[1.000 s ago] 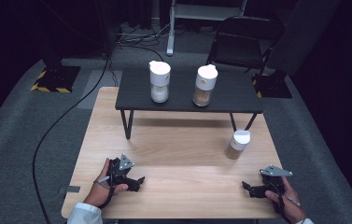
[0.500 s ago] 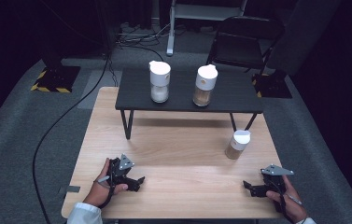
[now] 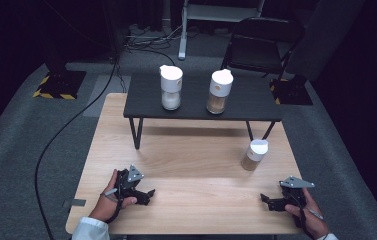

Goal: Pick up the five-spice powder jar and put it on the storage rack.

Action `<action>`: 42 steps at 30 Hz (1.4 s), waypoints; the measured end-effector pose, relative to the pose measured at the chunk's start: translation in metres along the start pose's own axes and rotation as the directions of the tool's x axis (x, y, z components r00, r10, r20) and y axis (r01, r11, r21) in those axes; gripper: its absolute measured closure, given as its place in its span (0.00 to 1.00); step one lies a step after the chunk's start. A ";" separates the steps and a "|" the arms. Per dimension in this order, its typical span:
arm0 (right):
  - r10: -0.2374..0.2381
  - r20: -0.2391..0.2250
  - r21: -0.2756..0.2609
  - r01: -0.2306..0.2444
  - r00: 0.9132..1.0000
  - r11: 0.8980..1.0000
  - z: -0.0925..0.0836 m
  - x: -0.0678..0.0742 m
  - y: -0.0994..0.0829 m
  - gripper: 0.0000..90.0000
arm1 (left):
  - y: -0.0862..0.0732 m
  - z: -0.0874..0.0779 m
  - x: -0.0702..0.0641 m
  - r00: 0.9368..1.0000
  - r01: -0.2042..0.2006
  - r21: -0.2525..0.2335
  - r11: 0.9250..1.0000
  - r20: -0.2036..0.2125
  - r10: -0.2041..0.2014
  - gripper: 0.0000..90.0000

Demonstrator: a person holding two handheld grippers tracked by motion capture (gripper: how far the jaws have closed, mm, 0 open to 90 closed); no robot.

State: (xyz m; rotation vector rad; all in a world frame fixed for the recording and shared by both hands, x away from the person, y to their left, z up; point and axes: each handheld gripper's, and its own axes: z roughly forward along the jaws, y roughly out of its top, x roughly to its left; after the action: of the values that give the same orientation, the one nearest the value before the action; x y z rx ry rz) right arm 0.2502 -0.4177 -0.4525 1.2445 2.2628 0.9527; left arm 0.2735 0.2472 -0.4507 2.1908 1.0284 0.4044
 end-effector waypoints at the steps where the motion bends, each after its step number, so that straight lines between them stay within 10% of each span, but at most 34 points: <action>1: 0.001 0.000 0.000 -0.001 1.000 1.000 0.000 0.000 0.000 0.00 | 0.000 0.000 0.000 1.000 0.000 0.000 1.000 0.001 0.000 0.00; 42: 0.049 0.059 -0.047 -0.046 0.997 0.998 -0.008 0.008 -0.004 0.02 | 0.000 0.000 0.000 1.000 0.002 0.003 1.000 0.000 -0.002 0.00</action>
State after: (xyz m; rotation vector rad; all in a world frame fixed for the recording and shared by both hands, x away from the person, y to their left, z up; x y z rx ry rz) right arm 0.2388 -0.4157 -0.4493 1.2947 2.1626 0.9660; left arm 0.2733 0.2471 -0.4504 2.1921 1.0311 0.4024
